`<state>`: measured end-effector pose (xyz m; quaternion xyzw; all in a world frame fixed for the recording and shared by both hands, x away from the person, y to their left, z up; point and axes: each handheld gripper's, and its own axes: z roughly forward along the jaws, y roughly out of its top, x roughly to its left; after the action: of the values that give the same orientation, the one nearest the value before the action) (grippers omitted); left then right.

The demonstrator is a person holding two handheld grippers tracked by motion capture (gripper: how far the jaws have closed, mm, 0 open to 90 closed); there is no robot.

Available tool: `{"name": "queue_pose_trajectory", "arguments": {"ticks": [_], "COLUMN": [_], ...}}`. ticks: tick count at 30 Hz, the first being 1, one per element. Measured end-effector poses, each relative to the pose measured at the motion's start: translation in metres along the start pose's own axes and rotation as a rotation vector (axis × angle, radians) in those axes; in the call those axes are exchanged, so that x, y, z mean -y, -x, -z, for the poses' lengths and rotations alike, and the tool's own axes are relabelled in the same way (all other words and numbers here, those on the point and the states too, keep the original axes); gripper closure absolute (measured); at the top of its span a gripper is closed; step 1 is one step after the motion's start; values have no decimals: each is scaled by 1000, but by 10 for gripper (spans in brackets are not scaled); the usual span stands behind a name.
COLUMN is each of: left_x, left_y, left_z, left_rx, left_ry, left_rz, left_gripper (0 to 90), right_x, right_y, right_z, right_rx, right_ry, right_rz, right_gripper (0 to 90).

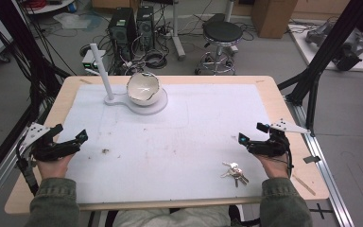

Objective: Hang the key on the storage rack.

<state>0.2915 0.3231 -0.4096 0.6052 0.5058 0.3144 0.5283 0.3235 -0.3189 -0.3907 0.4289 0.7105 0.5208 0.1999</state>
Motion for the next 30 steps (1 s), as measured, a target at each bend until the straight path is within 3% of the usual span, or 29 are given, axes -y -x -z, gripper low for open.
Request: {"name": "queue_pose_trajectory", "arguments": {"ticks": [23,30], "left_x": [1,2], "left_y": [1,1], "left_z": [-2,-3], "left_rx": [14,18], "left_ry": [-19,-25], "left_rz": [-5,-3], "left_gripper": [20,20], "right_x": [2,4], "right_y": [-14,-20], "right_z": [-11,-18], "right_rx": [-94,-138], "right_ry": [-97,-162], "right_rz": [73,111], "right_gripper": [25,25]}}
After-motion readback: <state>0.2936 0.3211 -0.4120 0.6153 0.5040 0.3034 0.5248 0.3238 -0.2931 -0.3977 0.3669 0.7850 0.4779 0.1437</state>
